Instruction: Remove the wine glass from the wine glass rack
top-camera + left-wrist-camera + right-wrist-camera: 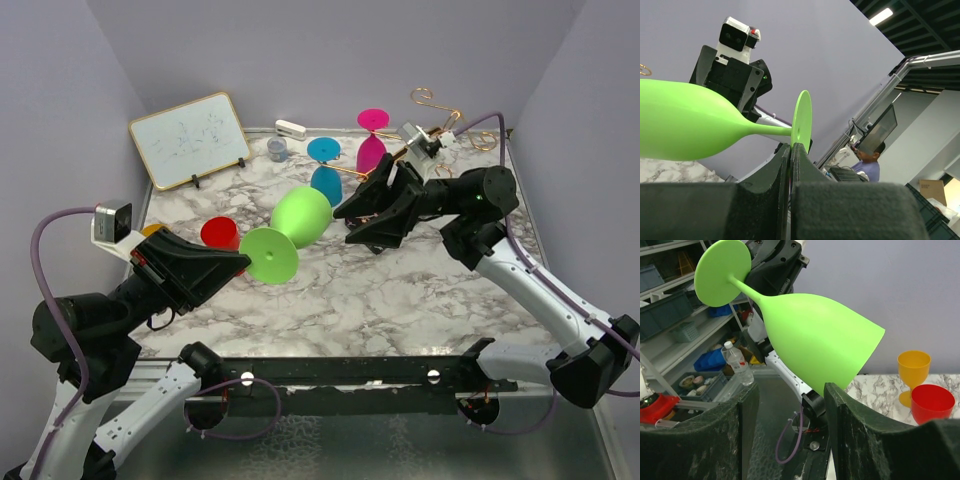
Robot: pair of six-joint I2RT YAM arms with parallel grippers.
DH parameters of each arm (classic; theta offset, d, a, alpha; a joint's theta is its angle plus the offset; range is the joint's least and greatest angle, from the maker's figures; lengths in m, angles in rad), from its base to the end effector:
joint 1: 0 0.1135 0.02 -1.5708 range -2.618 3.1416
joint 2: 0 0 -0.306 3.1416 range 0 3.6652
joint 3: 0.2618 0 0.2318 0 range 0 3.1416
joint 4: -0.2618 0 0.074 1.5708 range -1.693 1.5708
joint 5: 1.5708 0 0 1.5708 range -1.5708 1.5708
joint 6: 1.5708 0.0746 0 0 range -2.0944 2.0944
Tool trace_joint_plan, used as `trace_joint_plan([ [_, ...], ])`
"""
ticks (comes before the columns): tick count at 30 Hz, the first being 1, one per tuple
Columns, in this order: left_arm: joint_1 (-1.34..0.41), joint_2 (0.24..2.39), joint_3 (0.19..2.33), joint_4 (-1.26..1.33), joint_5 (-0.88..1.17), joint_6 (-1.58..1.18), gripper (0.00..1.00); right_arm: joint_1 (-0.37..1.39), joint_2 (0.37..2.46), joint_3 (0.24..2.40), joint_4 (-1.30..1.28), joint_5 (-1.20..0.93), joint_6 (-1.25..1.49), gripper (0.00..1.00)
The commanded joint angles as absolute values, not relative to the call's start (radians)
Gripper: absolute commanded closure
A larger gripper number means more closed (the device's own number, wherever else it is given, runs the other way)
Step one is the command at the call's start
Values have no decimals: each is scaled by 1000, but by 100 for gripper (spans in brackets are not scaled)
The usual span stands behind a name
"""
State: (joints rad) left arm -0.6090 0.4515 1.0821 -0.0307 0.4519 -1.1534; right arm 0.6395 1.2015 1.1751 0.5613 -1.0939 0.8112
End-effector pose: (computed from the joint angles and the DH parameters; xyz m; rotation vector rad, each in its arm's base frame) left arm -0.0132 -0.0305 0.5072 0.1683 1.2051 -1.7944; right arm 0.1435 0.1893 0.5081 -1.0548 1.1723 1.7454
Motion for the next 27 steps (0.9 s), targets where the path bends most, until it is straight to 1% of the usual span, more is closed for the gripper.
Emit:
trace_joint_plan([
  [1, -612, 434, 1067, 17, 429, -1168, 100, 640, 1230, 1166, 660, -1135, 867, 46],
  [21, -612, 411, 1113, -36, 411, -1154, 100, 639, 1235, 1162, 610, -1108, 815, 47],
  [24, -612, 411, 1110, -35, 414, -1157, 100, 639, 1245, 1159, 638, -1112, 836, 47],
  [27, -612, 412, 1097, -15, 418, -1165, 100, 639, 1270, 1154, 723, -1136, 893, 47],
])
